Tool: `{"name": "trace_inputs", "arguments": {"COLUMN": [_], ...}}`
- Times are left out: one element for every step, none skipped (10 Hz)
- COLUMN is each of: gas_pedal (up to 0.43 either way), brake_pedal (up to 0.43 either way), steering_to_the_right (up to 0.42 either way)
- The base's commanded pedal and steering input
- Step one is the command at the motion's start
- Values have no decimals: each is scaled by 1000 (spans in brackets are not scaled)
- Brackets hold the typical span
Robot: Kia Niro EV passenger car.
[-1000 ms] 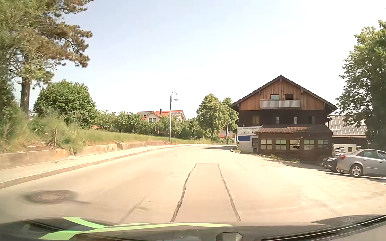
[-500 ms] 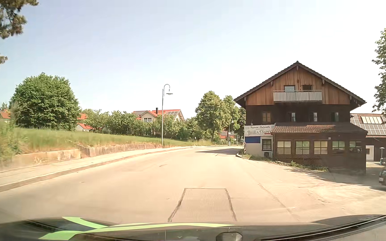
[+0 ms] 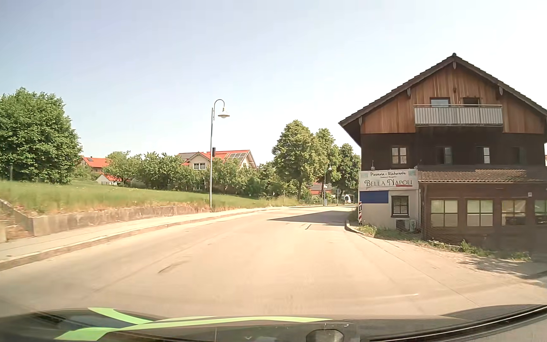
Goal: Follow the waypoints while adhering to traffic rules and regulations
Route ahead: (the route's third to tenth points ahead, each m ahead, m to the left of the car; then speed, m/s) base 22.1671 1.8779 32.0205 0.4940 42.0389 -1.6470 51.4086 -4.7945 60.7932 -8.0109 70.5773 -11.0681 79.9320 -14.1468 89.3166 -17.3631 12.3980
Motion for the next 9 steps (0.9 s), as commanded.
{"name": "trace_inputs", "arguments": {"gas_pedal": [39,39,47,47,47,47,47,47,47], "brake_pedal": [0,0,0,0,0,0,0,0,0], "steering_to_the_right": [11,11,14,24,28,28,28,28,28]}}
